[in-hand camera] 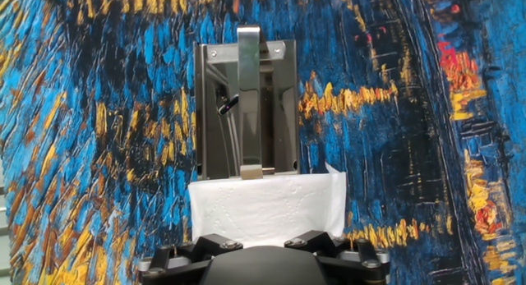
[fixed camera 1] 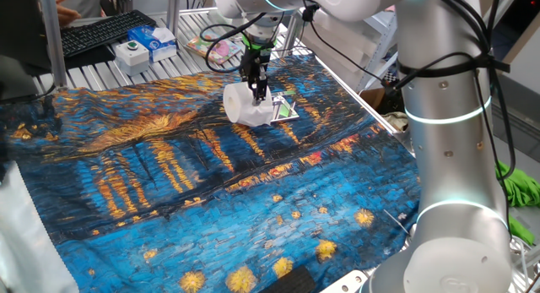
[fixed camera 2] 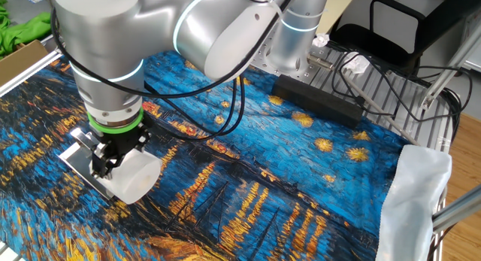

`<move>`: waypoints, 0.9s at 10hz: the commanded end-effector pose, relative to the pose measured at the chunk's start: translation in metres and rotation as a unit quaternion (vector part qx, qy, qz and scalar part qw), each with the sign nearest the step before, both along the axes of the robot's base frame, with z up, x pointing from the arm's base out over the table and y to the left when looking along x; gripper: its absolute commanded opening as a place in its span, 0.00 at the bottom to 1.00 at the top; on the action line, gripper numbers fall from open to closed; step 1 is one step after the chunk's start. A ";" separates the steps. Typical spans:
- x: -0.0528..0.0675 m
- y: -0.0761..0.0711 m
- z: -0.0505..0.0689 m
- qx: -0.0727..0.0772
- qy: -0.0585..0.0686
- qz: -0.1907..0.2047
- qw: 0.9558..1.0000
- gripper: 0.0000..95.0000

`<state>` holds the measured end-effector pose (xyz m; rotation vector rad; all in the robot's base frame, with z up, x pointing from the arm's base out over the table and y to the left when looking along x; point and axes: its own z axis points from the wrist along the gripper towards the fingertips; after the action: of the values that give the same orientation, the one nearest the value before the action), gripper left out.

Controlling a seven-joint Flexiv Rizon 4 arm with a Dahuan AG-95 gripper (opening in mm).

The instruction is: Put the toilet paper on its holder

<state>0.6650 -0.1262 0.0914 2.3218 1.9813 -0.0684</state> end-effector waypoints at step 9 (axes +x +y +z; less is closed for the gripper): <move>0.000 0.000 0.000 0.002 0.010 -0.031 0.999 0.00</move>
<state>0.6647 -0.1264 0.0920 2.3985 1.9153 -0.0934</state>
